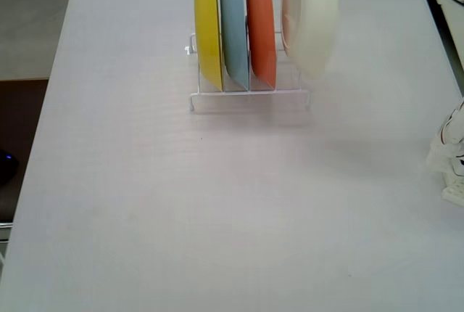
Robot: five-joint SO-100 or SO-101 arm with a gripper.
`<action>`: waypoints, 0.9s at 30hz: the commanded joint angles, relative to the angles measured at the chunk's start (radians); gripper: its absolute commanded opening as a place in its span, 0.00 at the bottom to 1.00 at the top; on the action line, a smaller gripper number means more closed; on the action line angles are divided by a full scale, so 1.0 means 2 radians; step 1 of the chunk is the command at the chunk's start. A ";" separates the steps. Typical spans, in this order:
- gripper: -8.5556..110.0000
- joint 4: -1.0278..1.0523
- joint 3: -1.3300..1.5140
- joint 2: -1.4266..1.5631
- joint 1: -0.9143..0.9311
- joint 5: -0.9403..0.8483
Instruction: Could you take three plates?
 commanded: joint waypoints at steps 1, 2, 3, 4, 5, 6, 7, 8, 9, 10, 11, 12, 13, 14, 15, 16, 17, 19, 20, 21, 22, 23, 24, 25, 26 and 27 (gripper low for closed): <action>0.07 0.027 -0.091 0.051 -0.013 0.008; 0.07 0.032 -0.094 0.060 -0.018 0.012; 0.07 0.036 -0.094 0.069 -0.022 0.018; 0.07 0.039 -0.094 0.078 -0.027 0.025; 0.07 0.042 -0.094 0.086 -0.033 0.031; 0.07 0.044 -0.094 0.093 -0.039 0.038; 0.07 0.044 -0.094 0.100 -0.048 0.044; 0.07 0.043 -0.094 0.105 -0.060 0.049; 0.07 0.041 -0.094 0.109 -0.068 0.055; 0.07 0.040 -0.094 0.112 -0.080 0.063; 0.07 0.036 -0.094 0.115 -0.091 0.069; 0.07 0.030 -0.094 0.116 -0.100 0.076; 0.07 0.021 -0.093 0.116 -0.110 0.081; 0.07 0.010 -0.090 0.116 -0.119 0.086; 0.07 -0.003 -0.086 0.117 -0.128 0.088; 0.07 -0.018 -0.081 0.117 -0.139 0.089; 0.07 -0.034 -0.075 0.117 -0.151 0.089; 0.07 -0.067 -0.073 0.111 -0.182 0.085; 0.07 -0.084 -0.072 0.108 -0.198 0.083; 0.07 -0.100 -0.072 0.103 -0.211 0.082; 0.07 -0.118 -0.072 0.097 -0.221 0.081; 0.07 -0.133 -0.072 0.090 -0.227 0.082; 0.07 -0.146 -0.072 0.082 -0.233 0.084; 0.07 -0.160 -0.072 0.074 -0.239 0.084; 0.07 -0.174 -0.071 0.066 -0.244 0.084; 0.07 -0.189 -0.067 0.059 -0.250 0.084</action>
